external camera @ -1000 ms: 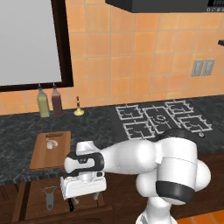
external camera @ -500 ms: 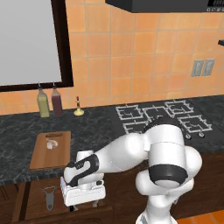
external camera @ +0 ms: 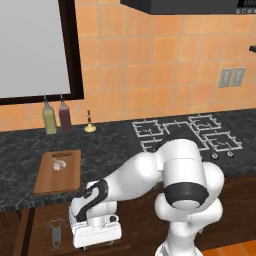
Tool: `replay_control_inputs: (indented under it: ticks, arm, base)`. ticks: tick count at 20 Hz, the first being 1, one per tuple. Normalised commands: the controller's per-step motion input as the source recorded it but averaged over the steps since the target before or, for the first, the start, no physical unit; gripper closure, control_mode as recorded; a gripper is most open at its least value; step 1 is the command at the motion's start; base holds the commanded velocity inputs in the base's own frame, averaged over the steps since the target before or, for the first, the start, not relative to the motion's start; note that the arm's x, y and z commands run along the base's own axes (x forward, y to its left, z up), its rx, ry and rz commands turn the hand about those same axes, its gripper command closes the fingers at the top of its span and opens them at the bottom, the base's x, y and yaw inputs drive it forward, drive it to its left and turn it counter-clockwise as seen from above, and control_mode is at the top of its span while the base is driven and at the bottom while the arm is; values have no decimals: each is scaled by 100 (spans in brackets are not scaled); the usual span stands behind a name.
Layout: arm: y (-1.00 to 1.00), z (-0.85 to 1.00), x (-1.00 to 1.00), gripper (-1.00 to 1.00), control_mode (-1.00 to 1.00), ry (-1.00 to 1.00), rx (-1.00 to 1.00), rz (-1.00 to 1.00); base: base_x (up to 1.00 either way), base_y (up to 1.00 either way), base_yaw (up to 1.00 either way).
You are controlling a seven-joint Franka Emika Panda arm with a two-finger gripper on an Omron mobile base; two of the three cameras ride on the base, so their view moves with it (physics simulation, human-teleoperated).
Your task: Place the appropriate cutting tool for cutting the garlic skin on the cutting board.
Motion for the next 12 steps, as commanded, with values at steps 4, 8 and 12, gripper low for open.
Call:
replay_control_inputs:
  ticks: [4, 8, 12]
  arm:
    - [0, 0, -95, -100, -100, 6, 0, 0]
    - [1, 5, -74, -100, -100, -2, 0, 0]
    - [33, 23, 15, -100, -100, -29, 3, 0]
  base:
    - [0, 0, 0]
    - [0, 0, 0]
    - [0, 0, 0]
